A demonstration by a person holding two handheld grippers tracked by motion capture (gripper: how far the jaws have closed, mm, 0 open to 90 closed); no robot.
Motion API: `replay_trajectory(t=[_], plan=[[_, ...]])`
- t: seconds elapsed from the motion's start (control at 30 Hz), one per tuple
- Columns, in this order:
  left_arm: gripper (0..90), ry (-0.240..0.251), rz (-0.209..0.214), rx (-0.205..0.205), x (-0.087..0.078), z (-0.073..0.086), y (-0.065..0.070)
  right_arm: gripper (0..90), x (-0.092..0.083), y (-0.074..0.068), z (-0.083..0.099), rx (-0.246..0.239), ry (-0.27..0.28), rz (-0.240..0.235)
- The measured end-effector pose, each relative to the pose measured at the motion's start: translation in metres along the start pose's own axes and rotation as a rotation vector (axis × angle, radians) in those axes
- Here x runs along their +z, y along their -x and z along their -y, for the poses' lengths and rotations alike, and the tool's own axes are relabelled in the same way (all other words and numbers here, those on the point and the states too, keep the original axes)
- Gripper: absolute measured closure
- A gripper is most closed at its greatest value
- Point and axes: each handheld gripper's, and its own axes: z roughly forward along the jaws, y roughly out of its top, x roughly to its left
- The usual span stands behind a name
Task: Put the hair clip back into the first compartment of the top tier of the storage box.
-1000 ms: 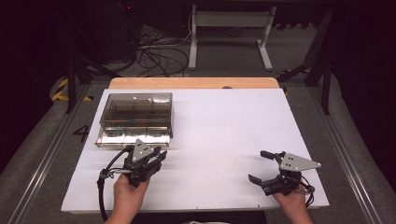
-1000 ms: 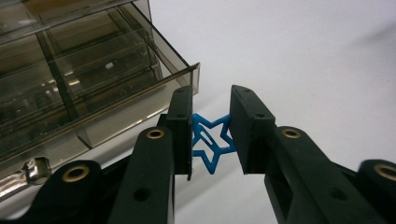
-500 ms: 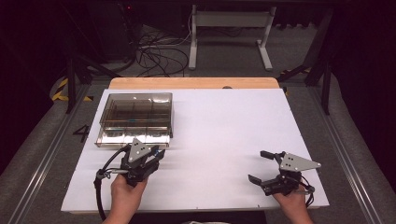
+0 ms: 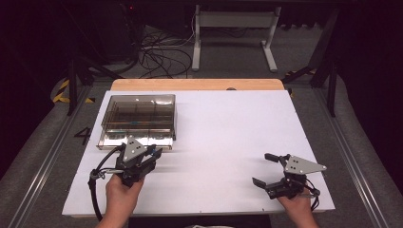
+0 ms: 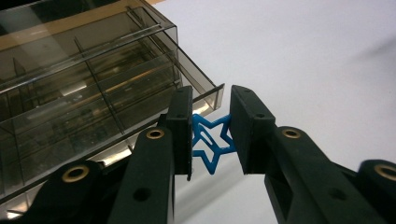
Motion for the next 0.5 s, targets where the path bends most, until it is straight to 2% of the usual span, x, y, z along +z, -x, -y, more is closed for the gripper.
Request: replay_trajectory(t=[0.17,0.37,0.5], plan=[[71.2,-0.003,-0.016,0.009,-0.005,-0.005,-0.006,3.4,0.0,0.0,0.0,0.002,0.001,-0.002],[71.2,-0.007,-0.011,-0.009,-0.009,-0.011,-0.014,3.4,0.0,0.0,0.0,0.004,0.0,-0.003],[71.2,-0.006,-0.026,0.0,-0.011,-0.015,-0.018,3.4,0.0,0.0,0.0,0.005,0.0,-0.002]])
